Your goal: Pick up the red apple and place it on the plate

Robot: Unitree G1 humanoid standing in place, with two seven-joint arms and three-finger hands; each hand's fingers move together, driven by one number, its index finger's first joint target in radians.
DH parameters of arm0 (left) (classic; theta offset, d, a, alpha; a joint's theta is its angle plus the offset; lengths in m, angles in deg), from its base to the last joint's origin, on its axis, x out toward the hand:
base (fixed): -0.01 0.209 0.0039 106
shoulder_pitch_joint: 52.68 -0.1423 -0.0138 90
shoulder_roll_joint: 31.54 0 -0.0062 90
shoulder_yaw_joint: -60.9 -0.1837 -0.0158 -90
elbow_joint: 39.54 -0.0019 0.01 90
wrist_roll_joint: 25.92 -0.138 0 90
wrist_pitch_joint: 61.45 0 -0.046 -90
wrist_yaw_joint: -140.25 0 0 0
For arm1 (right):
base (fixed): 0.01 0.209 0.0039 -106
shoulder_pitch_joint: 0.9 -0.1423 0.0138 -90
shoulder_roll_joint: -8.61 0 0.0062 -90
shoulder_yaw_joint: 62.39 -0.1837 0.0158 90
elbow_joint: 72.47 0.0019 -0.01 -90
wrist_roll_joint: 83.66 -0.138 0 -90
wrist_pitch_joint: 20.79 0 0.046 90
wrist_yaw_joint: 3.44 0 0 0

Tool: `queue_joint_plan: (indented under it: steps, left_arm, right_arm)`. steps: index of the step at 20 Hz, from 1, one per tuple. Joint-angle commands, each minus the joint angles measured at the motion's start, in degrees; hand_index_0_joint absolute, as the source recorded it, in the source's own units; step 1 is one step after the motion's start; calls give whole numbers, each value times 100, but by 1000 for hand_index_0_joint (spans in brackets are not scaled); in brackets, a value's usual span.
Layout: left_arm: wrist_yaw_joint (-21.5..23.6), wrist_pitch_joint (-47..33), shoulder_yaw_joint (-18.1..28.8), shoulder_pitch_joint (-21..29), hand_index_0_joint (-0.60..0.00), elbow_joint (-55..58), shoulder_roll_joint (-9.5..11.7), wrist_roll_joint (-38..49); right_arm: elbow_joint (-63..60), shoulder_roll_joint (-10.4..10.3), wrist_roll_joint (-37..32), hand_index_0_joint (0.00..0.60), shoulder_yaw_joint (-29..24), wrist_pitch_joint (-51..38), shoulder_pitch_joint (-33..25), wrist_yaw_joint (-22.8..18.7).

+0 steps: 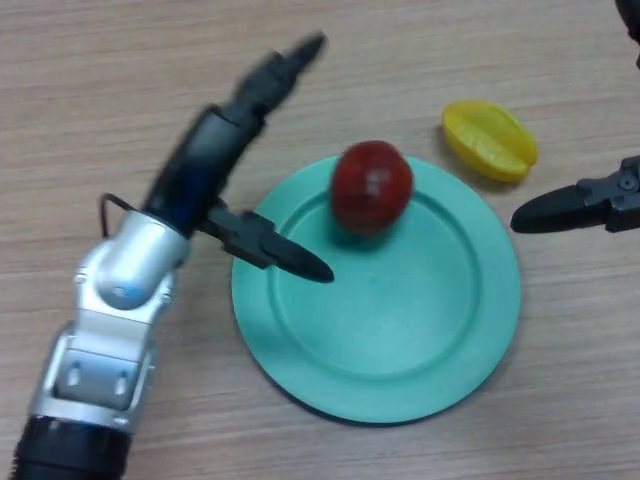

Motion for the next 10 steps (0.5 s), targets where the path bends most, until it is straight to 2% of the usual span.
queue_joint_plan:
  steps: [1,2,3,4,5,6,7,8,10]
  left_arm:
    - [-20,-30,407,-39,0,883,263,425]
    - [-77,245,586,-248,0,1504,408,701]
    - [-93,349,647,-312,0,1690,466,793]
    - [-130,873,836,-494,0,2271,631,1002]
    - [-162,1146,903,-556,0,2486,694,1098]
    - [-322,1900,1240,-729,0,3069,865,1563]
    - [-349,2156,1370,-772,0,3248,939,1707]
    - [-260,2563,1724,-854,0,3558,1055,2088]
    - [-81,2910,2133,-919,0,3853,1242,2563]
  right_arm:
    - [291,196,23,0,-324,-975,-199,-239]
    - [328,195,-30,0,-376,-993,-143,-210]
    - [326,201,-37,0,-385,-1019,-130,-208]
    - [310,220,-53,0,-476,-1155,-25,-161]
    - [284,232,-56,0,-506,-1213,-8,-155]
    - [235,331,-102,0,-608,-1198,-24,-90]
    - [242,370,-138,0,-650,-1159,-40,-65]
    - [339,470,-232,0,-751,-1067,5,42]
    - [475,490,-346,0,-861,-1088,237,229]
